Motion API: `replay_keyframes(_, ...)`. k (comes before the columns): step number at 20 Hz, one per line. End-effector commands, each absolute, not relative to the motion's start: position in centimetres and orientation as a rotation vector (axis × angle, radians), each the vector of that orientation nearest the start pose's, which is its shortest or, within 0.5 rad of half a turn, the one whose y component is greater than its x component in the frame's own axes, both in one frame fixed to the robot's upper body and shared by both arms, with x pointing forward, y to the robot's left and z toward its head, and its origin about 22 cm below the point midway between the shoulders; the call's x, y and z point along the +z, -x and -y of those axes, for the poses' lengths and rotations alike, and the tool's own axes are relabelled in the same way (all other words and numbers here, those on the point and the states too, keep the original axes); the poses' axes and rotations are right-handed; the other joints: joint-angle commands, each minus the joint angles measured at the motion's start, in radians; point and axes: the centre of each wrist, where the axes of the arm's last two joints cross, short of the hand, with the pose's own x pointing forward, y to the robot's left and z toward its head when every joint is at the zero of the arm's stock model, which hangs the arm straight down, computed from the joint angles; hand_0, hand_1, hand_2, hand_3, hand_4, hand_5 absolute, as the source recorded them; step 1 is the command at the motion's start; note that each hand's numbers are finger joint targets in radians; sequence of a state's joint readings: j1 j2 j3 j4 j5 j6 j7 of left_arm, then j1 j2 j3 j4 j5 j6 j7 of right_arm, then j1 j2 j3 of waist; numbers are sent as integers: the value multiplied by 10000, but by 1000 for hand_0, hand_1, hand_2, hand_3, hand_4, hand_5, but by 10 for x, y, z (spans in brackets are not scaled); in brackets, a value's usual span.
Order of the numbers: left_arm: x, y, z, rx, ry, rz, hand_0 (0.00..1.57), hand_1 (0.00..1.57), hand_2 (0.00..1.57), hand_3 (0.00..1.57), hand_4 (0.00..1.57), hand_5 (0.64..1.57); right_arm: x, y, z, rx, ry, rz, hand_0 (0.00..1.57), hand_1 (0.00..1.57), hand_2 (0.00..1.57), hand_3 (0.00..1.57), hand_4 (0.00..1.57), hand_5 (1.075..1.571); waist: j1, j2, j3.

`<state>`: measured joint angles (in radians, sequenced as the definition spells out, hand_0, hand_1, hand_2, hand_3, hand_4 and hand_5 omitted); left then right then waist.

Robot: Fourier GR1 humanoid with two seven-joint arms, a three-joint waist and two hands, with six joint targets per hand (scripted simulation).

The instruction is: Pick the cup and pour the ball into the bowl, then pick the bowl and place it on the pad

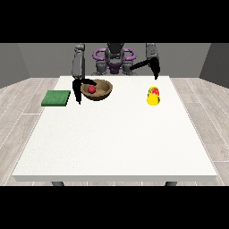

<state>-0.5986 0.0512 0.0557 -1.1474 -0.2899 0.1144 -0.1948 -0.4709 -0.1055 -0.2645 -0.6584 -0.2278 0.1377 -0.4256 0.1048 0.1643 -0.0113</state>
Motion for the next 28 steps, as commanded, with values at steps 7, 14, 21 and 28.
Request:
replay_keyframes(7,72,-370,-209,-3251,-2190,19347,0,0,0,0,0,1566,-112,-303,260,-2715,-639,13268,635,635,300,0,558,1571,229,280,117)
replay_keyframes(14,47,-364,-214,-3298,-2148,18768,0,0,0,0,0,1569,-93,-323,249,-1214,1298,12421,1571,1571,1571,1571,1034,1551,101,-253,98)
replay_keyframes(21,17,-348,-254,-2590,-2783,17615,0,0,0,0,0,1570,-73,-335,262,-430,1880,11549,1571,1571,1571,1571,1028,1554,-623,-1434,111)
replay_keyframes(28,9,-350,-274,-1950,-3380,17371,0,0,0,0,0,1570,-21,-364,264,-677,830,11402,1571,1571,1571,1571,1067,1552,-1358,-1530,111)
